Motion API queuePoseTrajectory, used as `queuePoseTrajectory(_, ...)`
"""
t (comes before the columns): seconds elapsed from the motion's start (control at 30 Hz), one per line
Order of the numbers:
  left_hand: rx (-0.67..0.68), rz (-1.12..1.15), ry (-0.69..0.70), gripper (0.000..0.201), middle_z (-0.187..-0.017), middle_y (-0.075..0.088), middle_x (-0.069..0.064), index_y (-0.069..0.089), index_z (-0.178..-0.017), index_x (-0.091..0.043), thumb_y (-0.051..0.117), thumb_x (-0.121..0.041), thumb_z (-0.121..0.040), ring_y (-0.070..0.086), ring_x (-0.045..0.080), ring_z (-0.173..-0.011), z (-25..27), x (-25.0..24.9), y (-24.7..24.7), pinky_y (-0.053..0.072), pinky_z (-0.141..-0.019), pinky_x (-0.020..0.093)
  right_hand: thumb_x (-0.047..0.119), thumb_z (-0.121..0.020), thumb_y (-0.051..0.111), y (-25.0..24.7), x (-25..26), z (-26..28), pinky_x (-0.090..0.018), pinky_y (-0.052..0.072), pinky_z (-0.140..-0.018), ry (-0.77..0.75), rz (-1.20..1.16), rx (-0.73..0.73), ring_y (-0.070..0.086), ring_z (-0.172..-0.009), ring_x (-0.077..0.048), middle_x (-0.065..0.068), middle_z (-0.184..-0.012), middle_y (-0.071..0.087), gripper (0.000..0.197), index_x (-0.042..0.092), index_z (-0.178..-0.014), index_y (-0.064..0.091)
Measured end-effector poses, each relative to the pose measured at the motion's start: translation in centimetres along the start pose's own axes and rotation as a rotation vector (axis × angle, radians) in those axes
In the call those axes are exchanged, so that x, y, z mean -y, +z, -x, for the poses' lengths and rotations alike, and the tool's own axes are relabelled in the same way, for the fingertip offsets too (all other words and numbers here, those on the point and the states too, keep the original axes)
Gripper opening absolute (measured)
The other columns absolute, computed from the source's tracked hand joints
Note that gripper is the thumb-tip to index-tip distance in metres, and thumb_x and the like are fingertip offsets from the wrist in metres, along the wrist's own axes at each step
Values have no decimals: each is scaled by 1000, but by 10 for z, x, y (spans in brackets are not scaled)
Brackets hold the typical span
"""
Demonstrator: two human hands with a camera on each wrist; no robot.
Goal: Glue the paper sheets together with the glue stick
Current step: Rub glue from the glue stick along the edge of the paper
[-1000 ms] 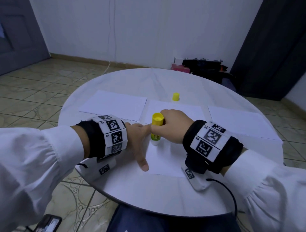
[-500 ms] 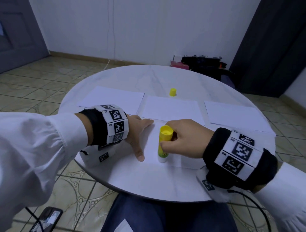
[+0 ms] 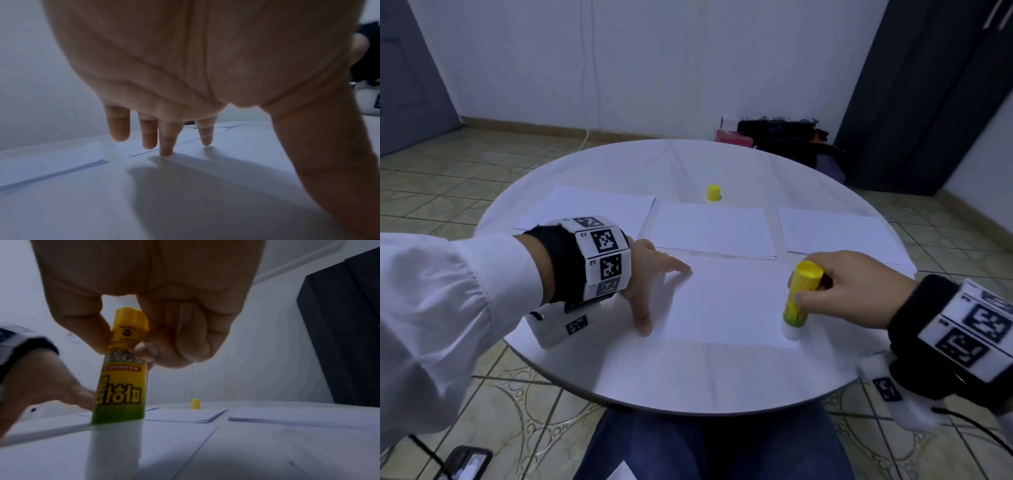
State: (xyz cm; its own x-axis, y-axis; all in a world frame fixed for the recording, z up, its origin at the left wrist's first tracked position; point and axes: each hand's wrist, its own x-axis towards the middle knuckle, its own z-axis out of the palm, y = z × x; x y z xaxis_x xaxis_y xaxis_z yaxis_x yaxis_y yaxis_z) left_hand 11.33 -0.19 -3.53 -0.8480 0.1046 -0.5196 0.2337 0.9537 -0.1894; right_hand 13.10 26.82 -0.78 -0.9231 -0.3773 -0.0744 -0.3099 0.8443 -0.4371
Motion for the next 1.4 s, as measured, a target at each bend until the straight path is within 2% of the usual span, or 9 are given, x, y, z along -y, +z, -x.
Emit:
queuePoseTrajectory(0.1,2,-64,31,115,-152,26,-11,8,-146,-52,81,-60,-57,16,16,-143,-1,-3,-3,20,-115,46,28,-78,63,-4,-9,-26,-35,46,-75,98,8,-116,57,-83,-23,-8,-88,64,23,6,-82,65)
queuePoseTrajectory(0.27,11,-63,26,115,-155,21,-9,8,-145,-53,82,-59,-56,16,17,-143,-1,-3,-4,20,-115,48,29,-84,60,-9,-11,-60,-31,35,-60,241,-66,-216,48,-73,-22,-10,-84,54,24,6,-80,55)
queuePoseTrajectory(0.6,14,-54,21,113,-154,22,-8,11,-144,-53,83,-57,-57,17,17,-142,0,-4,-5,20,-116,45,26,-82,61,-2,-5,-36,-29,34,-59,180,-9,-150,44,-67,-17,-3,-76,50,23,8,-72,49)
queuePoseTrajectory(0.77,21,-59,9,114,-155,20,-7,10,-145,-52,83,-56,-58,17,17,-143,1,-5,-6,20,-116,44,26,-81,62,-2,-2,-11,-31,35,-60,154,7,-100,46,-68,-19,-8,-78,55,30,-3,-83,58)
queuePoseTrajectory(1.03,28,-61,-3,114,-154,21,-9,9,-145,-53,84,-54,-58,17,18,-143,3,-7,-6,22,-115,45,24,-77,65,-4,-3,10,-27,37,-58,108,-17,3,46,-61,-14,-4,-70,55,25,-1,-80,64)
queuePoseTrajectory(1.1,37,-48,4,114,-155,19,-9,9,-145,-53,84,-53,-58,16,18,-144,4,-6,-6,22,-115,45,21,-75,67,-10,-5,11,-23,37,-52,86,-147,-2,48,-58,-12,-8,-70,60,16,6,-74,71)
queuePoseTrajectory(1.2,49,-20,11,115,-156,16,-10,10,-146,-50,85,-51,-59,19,18,-143,4,-4,-7,25,-114,42,15,-66,72,-26,-19,3,-24,32,-45,118,-626,-193,56,-51,-13,-7,-66,64,7,12,-71,70)
queuePoseTrajectory(1.3,48,7,20,113,-155,16,-11,12,-147,-47,86,-48,-60,24,16,-142,2,0,-8,28,-111,37,-3,-83,56,-32,-36,-18,-27,36,-54,221,-928,-305,68,-58,-15,-9,-82,66,17,13,-84,51)
queuePoseTrajectory(1.4,45,22,36,114,-154,17,-11,13,-147,-46,87,-46,-60,25,15,-141,-1,3,-8,32,-110,36,-10,-88,46,-23,-44,-42,-30,43,-60,284,-984,-261,66,-73,-22,-8,-83,57,20,11,-87,49)
